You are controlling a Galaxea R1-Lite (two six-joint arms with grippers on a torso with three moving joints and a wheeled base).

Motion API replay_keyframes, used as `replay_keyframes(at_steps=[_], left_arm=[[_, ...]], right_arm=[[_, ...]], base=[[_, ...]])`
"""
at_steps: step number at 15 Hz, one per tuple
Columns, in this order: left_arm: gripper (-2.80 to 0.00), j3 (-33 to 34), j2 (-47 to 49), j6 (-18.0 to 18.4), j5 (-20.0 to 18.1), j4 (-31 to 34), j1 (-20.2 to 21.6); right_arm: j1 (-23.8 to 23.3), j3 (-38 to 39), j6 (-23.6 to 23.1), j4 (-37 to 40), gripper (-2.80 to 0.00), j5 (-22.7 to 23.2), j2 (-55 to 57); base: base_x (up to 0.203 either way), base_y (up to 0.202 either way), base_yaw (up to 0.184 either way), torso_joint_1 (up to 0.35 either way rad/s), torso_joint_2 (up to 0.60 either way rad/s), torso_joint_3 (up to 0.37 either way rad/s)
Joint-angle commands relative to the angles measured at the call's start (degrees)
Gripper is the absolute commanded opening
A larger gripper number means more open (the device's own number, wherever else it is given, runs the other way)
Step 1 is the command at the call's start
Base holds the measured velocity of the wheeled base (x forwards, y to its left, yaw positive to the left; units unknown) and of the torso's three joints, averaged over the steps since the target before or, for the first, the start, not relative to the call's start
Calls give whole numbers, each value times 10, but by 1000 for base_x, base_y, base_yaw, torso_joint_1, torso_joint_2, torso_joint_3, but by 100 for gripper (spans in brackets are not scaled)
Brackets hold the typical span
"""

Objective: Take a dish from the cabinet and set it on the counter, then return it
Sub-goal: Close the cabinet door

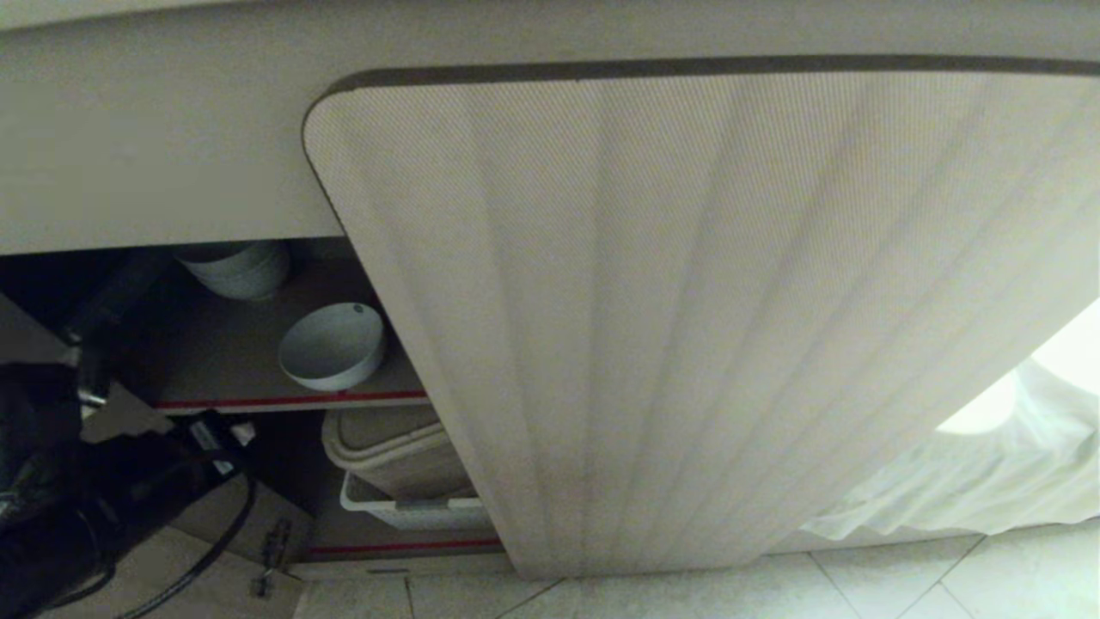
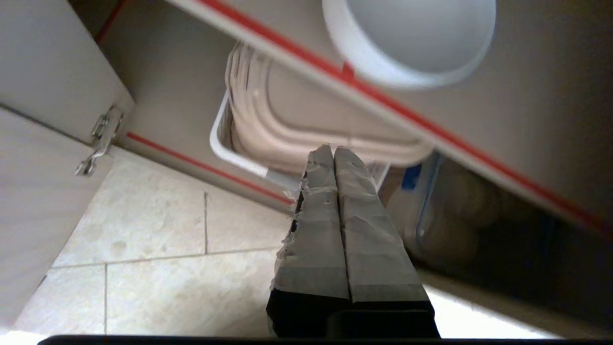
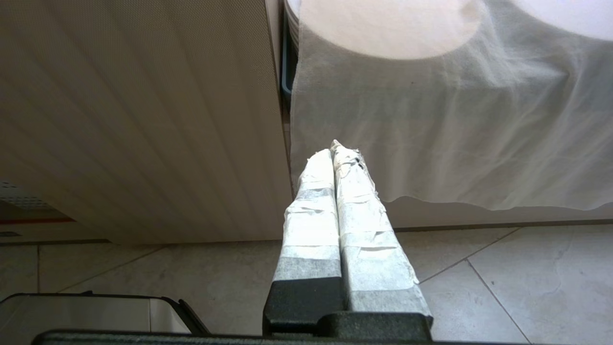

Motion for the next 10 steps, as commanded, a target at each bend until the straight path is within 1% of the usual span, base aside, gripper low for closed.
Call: replay_keyframes(at_steps=[1,3,6,8,10], left_arm=[[-280,27,-58,3,1,3,-4],[-280,39,-94,13,0,26,-6],[-280,68,-152,34,-1,80,-40],[-280,86,-184,56,-2,110,-55],[-280,98,-198,74,-4,144,-71]], right_arm=[[0,0,0,0,-280,0,0],[0,0,0,0,-280,0,0],[0,0,0,0,-280,0,0],[0,0,0,0,-280,0,0],[0,0,0,0,-280,0,0]], base=[[0,0,0,0,0,0],[0,0,0,0,0,0],[0,0,0,0,0,0],[0,0,0,0,0,0],[0,0,0,0,0,0]])
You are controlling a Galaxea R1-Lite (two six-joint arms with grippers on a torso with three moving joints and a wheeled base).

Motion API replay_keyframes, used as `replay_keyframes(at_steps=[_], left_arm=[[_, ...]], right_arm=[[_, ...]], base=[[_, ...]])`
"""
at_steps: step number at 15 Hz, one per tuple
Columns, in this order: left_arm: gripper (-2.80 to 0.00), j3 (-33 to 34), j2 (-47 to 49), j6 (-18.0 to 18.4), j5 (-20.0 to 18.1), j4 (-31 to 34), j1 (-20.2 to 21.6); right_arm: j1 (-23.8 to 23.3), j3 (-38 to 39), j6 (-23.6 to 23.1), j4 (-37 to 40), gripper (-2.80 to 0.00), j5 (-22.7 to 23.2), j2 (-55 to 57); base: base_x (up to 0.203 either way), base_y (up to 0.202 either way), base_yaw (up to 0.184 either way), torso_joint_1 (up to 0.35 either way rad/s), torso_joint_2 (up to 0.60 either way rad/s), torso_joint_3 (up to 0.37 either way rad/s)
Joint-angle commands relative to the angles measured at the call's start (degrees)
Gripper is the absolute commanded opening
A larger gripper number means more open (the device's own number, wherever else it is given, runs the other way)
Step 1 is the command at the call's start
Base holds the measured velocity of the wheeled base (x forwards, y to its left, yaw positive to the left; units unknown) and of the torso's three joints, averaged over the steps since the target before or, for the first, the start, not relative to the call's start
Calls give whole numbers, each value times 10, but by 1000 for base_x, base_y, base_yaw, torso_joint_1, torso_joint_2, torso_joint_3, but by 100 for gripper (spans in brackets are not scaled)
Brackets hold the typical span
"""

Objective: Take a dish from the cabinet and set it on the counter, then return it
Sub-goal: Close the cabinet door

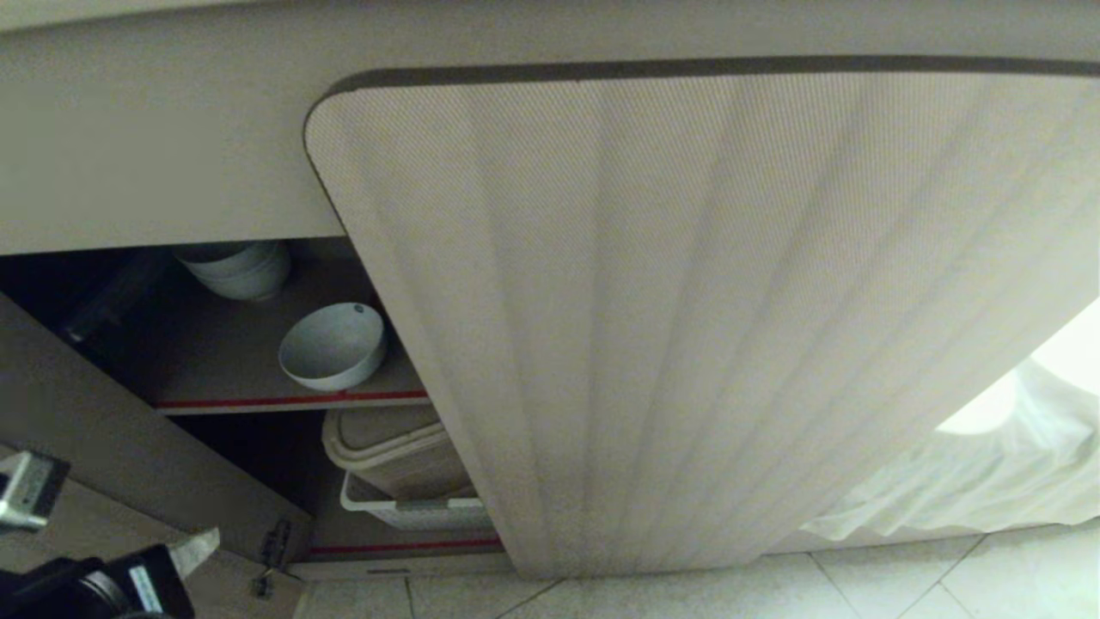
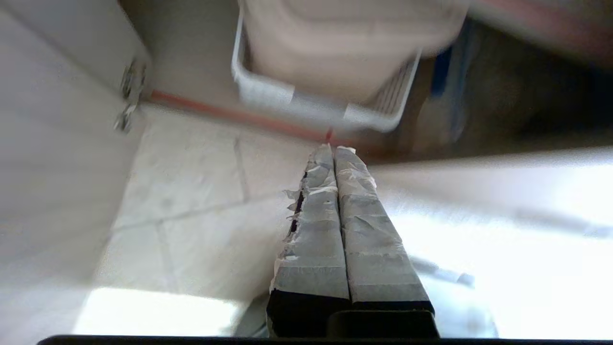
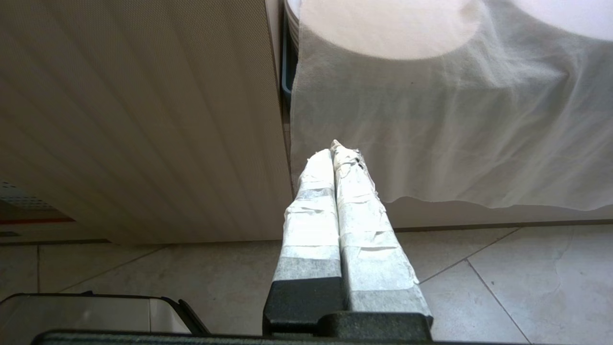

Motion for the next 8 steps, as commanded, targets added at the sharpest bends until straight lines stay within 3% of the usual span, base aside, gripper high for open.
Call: replay_keyframes(at_steps=[1,4,8], left_arm=[[-280,14,-25,6,0,21,-24],[-280,26,-11,7,2,26,-66],[-280,25,49,9,2,-4,-73]], right_arm=[[0,0,0,0,-280,0,0],[0,0,0,0,-280,0,0],[0,0,0,0,-280,0,0]], base=[[0,0,0,0,0,0],[0,0,0,0,0,0],[0,0,0,0,0,0]])
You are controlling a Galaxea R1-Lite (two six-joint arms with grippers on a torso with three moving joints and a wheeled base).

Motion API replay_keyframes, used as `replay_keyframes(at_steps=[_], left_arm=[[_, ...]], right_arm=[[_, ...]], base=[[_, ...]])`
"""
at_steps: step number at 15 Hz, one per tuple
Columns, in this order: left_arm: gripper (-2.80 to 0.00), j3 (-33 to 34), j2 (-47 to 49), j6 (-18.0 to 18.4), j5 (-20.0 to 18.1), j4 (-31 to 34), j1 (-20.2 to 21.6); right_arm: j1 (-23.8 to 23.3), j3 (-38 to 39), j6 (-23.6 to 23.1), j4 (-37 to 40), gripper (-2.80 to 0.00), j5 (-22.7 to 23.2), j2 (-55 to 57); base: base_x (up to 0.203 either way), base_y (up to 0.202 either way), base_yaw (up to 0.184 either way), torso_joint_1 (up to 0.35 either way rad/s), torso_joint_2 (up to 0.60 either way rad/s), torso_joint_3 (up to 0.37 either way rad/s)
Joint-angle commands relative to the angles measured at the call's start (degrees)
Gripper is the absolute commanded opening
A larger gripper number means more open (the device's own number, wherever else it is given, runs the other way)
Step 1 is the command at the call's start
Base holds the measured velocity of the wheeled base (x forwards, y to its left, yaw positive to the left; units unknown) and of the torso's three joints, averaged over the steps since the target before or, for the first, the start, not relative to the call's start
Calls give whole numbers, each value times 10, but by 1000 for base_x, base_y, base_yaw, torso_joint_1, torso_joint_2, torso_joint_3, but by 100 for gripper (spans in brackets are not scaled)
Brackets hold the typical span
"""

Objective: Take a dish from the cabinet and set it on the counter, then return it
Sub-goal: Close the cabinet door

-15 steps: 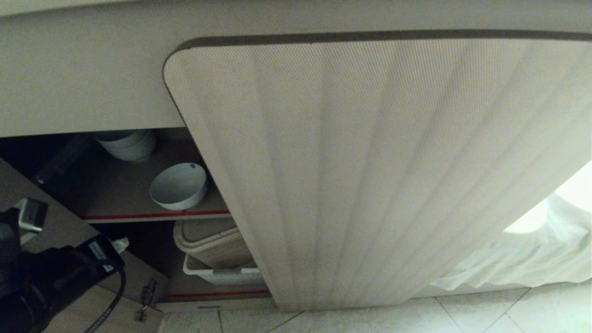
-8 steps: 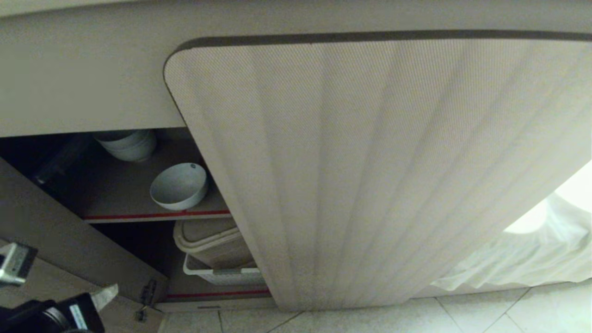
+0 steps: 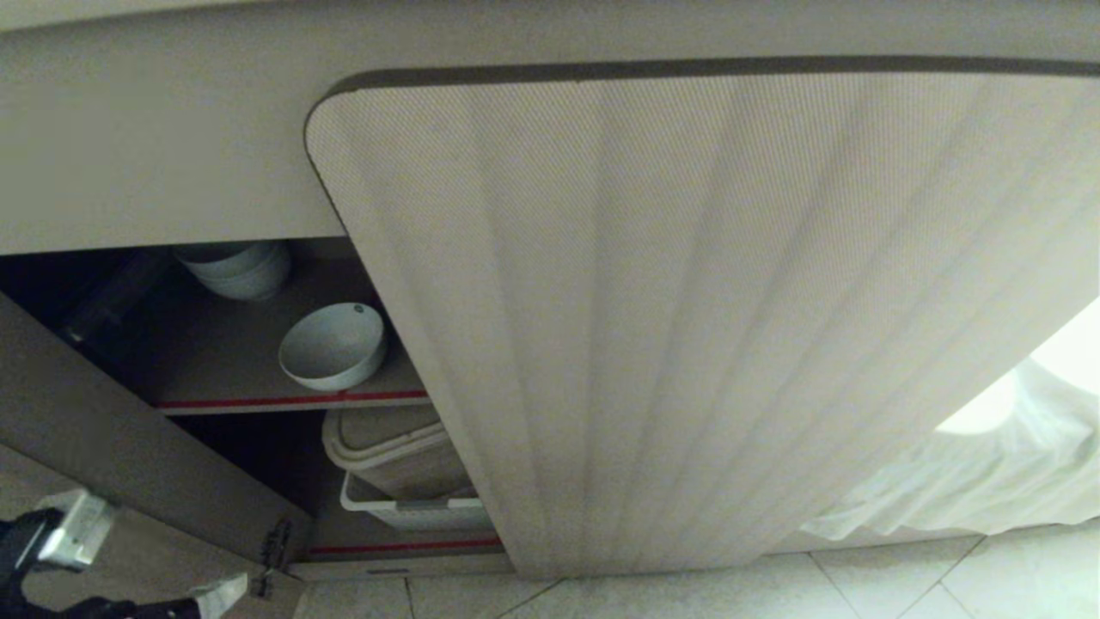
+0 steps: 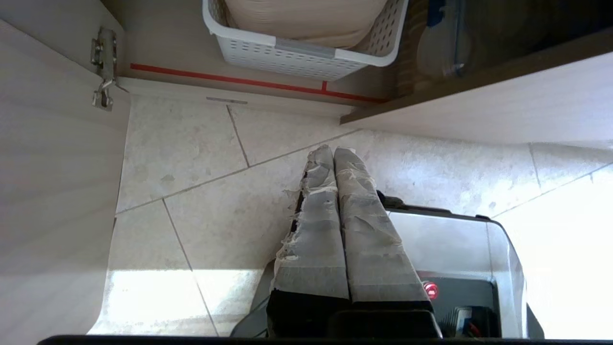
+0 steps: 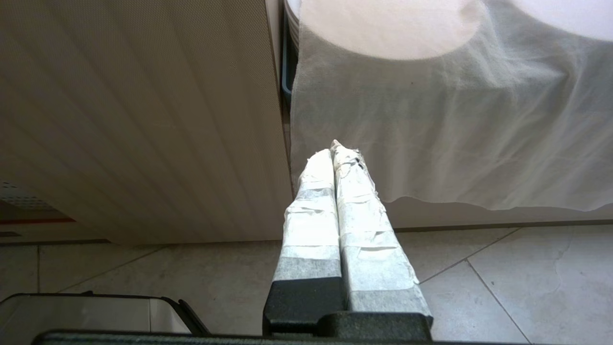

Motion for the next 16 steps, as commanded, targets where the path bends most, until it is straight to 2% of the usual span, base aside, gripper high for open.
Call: replay_keyframes(at_steps=[1,4,9,12,16], left_arm=[[-280,-1,62,-1,1,-34,-2],[-280,-3,143,-1,8,-138,2],[-280,-4,256,3,56,-304,3],[-280,-4,295,3,77,-355,3],[-280,-4,338,4,85,-403,3]], right_arm=[[0,0,0,0,-280,0,0],[0,0,0,0,-280,0,0],[0,0,0,0,-280,0,0],[0,0,0,0,-280,0,0],[0,0,0,0,-280,0,0]], base=[[0,0,0,0,0,0],[0,0,0,0,0,0],[0,0,0,0,0,0],[0,0,0,0,0,0],[0,0,0,0,0,0]])
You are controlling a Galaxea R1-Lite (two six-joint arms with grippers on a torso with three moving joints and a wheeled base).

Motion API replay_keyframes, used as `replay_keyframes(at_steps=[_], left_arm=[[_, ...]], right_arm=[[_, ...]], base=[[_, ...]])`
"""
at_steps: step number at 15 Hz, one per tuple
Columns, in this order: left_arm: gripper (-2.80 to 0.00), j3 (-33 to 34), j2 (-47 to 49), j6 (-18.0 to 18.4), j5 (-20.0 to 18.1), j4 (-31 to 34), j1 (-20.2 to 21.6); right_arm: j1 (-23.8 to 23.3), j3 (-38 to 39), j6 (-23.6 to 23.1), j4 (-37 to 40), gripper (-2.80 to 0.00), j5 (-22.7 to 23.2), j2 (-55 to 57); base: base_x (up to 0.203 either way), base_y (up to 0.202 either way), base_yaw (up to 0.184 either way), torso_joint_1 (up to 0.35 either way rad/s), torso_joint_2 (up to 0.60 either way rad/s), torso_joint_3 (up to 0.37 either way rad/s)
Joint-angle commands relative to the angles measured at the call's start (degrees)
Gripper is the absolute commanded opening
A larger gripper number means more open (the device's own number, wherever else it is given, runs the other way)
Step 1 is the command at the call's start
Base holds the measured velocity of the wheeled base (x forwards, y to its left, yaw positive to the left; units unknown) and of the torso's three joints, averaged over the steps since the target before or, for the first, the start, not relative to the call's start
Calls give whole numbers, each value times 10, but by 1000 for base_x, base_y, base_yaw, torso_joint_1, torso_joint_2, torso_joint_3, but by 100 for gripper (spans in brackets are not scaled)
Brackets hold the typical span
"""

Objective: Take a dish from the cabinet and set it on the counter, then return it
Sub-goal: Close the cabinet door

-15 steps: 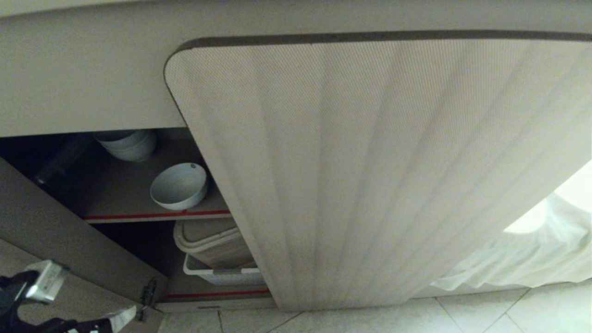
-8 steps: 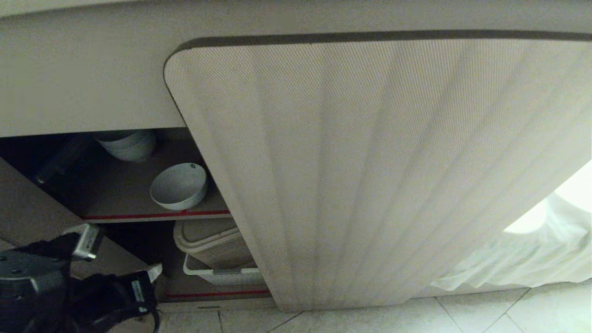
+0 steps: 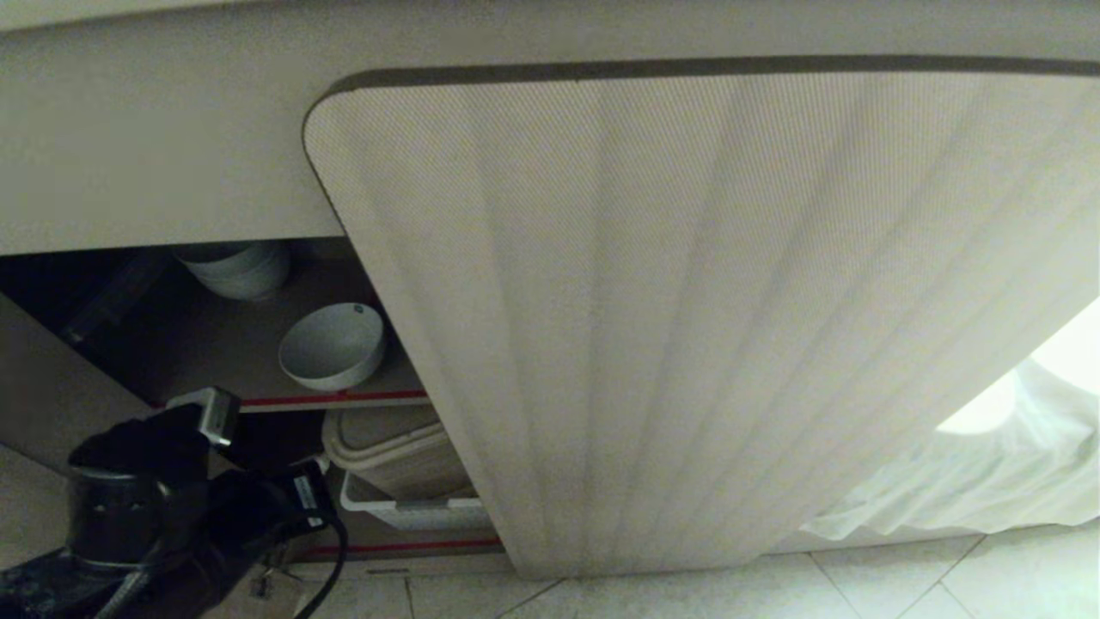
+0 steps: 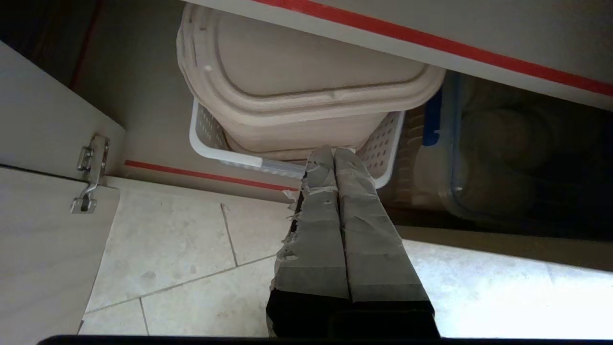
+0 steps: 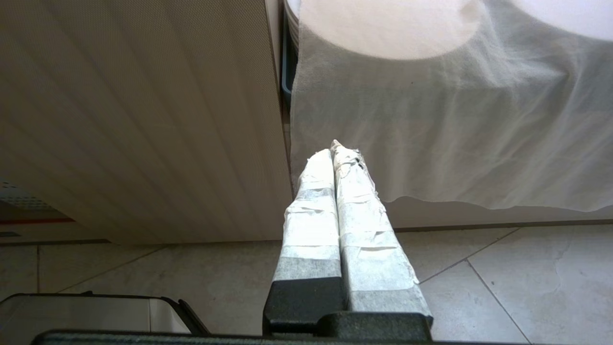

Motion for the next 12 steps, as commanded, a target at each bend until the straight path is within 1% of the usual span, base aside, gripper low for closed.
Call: replay_keyframes(at_steps=[1,3,5,12], left_arm=[[-280,0,44,-1,10,-32,0],[-280,1,66,3,15,-75,0],[-280,0,78,22,16,-93,0],[-280,-9,80,24,16,-102,7]], right_arm=[[0,0,0,0,-280,0,0],[0,0,0,0,-280,0,0],[0,0,0,0,-280,0,0],[0,0,0,0,-280,0,0]], base=[[0,0,0,0,0,0],[0,0,0,0,0,0],[0,0,0,0,0,0],[0,0,0,0,0,0]])
